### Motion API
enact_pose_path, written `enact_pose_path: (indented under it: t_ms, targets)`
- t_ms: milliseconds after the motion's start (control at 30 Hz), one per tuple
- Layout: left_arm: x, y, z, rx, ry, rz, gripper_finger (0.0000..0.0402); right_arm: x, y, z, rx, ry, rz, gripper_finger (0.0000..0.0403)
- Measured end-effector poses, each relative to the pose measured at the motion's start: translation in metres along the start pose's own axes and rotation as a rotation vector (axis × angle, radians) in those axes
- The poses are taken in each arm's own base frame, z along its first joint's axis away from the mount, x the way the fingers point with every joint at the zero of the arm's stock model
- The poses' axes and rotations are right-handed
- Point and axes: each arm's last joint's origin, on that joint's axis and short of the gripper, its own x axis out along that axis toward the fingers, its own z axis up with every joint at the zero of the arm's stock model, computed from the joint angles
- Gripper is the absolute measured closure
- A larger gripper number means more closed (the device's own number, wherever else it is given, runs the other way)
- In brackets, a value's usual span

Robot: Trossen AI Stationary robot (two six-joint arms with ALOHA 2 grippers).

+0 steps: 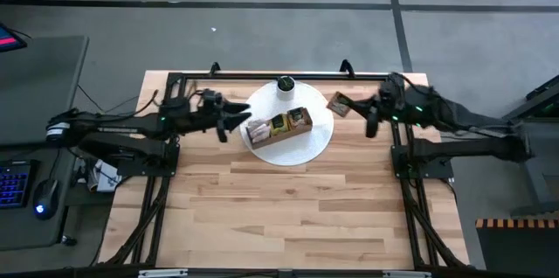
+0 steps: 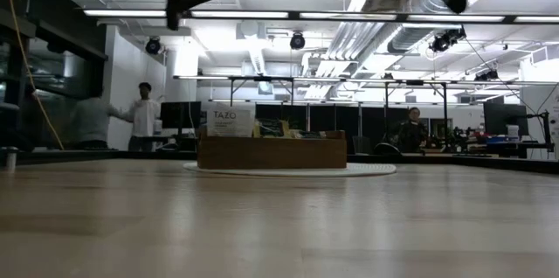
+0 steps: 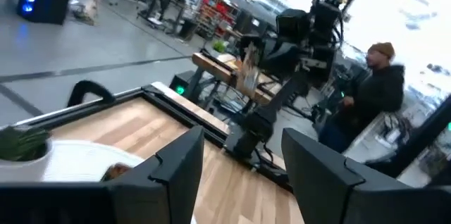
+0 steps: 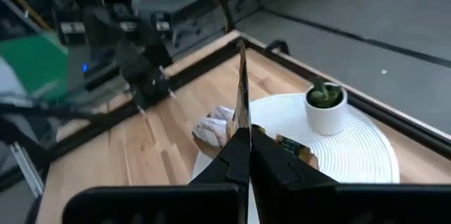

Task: Pick & Place Tea
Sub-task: Put the brown tea bag into the right section of the wooden organizer

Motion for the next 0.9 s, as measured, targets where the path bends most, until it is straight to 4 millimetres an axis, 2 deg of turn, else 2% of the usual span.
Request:
enact_pose_path:
  t_ms: [100, 233, 367, 500, 667, 900]
  targets:
    - [-0.016, 0.004, -0.004, -0.017, -0.025, 0.005, 0.0211, 0.028, -0.011, 0.005, -0.041, 0.050, 0.048, 0.0403]
    - [-0.027, 0.008, -0.008, -0.026, -0.031, -0.010, 0.0211, 0.067, -0.028, 0.009, -0.132, 0.097, 0.168, 0.0403]
    - [-0.033, 0.009, -0.011, -0.052, -0.088, -0.077, 0.0211, 0.104, -0.047, 0.003, -0.200, 0.151, 0.227, 0.0403]
    - [-0.040, 0.018, -0.028, -0.121, -0.122, -0.131, 0.0211, 0.134, -0.062, -0.009, -0.250, 0.199, 0.264, 0.0403]
    - [-0.052, 0.031, -0.049, -0.215, -0.177, -0.174, 0.0211, 0.159, -0.071, -0.023, -0.301, 0.235, 0.324, 0.0403]
    - [-0.068, 0.041, -0.064, -0.307, -0.243, -0.234, 0.0211, 0.183, -0.086, -0.044, -0.347, 0.307, 0.321, 0.0403]
